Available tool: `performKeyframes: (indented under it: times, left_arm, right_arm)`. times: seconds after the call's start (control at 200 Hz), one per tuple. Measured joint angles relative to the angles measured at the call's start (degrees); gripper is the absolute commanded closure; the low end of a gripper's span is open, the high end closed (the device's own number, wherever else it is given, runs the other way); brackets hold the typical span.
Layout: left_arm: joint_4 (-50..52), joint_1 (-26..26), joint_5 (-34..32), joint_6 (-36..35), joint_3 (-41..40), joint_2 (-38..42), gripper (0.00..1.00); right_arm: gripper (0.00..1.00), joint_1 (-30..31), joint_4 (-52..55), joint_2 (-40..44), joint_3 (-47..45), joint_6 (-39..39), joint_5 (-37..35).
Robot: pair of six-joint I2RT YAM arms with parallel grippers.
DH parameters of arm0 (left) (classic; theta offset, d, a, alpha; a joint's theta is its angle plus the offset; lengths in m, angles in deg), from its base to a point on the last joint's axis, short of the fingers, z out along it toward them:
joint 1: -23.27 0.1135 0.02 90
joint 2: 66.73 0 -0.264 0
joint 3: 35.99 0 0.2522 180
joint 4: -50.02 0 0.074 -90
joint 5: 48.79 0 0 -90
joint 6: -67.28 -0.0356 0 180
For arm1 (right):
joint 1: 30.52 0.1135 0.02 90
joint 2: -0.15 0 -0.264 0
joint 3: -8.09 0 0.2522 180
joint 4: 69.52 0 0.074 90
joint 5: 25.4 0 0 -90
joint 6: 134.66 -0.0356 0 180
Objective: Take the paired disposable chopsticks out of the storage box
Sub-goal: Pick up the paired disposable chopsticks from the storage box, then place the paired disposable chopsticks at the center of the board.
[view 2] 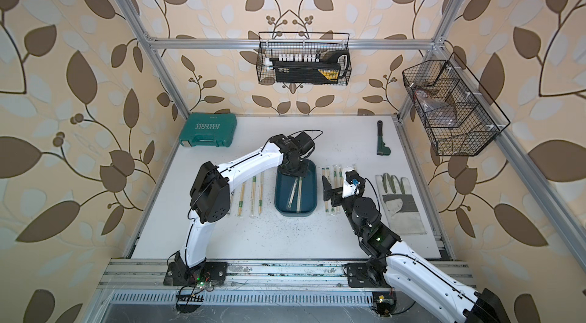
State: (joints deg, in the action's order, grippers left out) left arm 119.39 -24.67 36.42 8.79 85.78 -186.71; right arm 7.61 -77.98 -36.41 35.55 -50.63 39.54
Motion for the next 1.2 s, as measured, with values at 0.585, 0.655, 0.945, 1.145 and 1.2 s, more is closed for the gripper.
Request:
performKeyframes:
  times: [0.585,0.655,0.945,1.145,1.2]
  left_arm:
    - [-0.39,31.15,-2.82,-11.39,-34.64,31.10,0.95]
    - [-1.29,33.07,-3.76,-12.92,-36.79,29.86,0.94]
    - [-9.46,33.77,-11.02,-20.02,-38.53,19.96,0.88]
    - [-14.78,34.07,-11.80,-24.15,-40.94,17.31,0.88]
    - [-16.06,34.14,-11.72,-24.52,-40.94,17.07,0.88]
  right_arm:
    - [0.05,0.00,0.15,-3.43,1.99,0.07,4.74]
    - [0.05,0.00,0.11,-3.78,2.01,0.04,5.18]
    - [0.05,0.00,0.09,-4.85,2.01,-0.24,6.71]
    - [0.05,0.00,0.07,-3.89,2.01,-0.42,6.88]
    - [0.05,0.00,0.04,-3.78,2.01,-0.42,6.88]
